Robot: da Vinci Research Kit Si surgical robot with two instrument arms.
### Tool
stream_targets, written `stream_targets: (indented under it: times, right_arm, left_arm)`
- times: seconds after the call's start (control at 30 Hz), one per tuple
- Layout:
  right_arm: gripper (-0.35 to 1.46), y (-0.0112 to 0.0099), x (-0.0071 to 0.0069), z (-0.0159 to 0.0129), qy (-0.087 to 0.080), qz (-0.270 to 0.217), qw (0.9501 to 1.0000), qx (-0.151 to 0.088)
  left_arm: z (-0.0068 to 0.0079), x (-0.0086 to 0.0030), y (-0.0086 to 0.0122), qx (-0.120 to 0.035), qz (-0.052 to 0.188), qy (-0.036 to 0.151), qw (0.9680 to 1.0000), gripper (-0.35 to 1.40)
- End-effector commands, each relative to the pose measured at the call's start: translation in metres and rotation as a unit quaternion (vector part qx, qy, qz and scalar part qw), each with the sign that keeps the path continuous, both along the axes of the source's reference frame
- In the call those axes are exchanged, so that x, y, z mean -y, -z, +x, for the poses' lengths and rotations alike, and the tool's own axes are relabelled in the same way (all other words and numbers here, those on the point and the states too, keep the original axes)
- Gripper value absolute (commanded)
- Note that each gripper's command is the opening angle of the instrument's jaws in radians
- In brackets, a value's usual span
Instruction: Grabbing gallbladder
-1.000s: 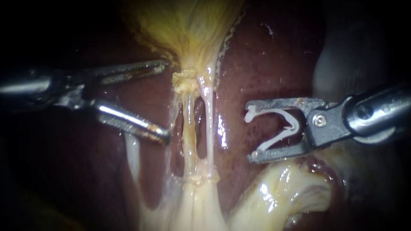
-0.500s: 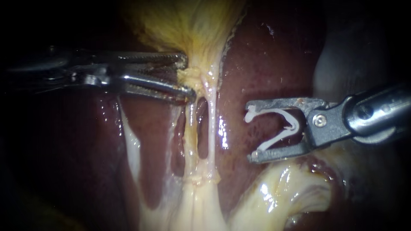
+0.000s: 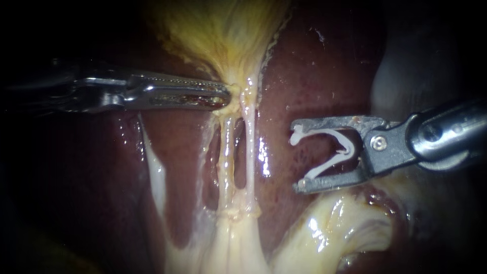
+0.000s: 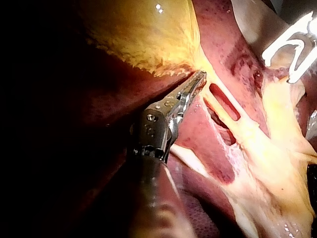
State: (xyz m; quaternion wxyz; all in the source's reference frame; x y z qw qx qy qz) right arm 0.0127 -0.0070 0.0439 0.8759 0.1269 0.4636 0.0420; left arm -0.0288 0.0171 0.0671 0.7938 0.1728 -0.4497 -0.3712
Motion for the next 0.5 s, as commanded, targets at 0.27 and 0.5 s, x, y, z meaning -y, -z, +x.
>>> stream_targets:
  times: [0.27,0.5]
  right_arm:
    - [0.5,0.0,0.0,0.0,0.0,0.0,1.0,0.0]
    - [0.5,0.0,0.0,0.0,0.0,0.0,1.0,0.0]
  left_arm:
    - [0.0025,-0.0028,0.0055,0.008,0.015,0.015,0.9997,-0.35]
    - [0.0048,-0.0036,0.0072,0.007,0.017,0.03,0.9994,-0.35]
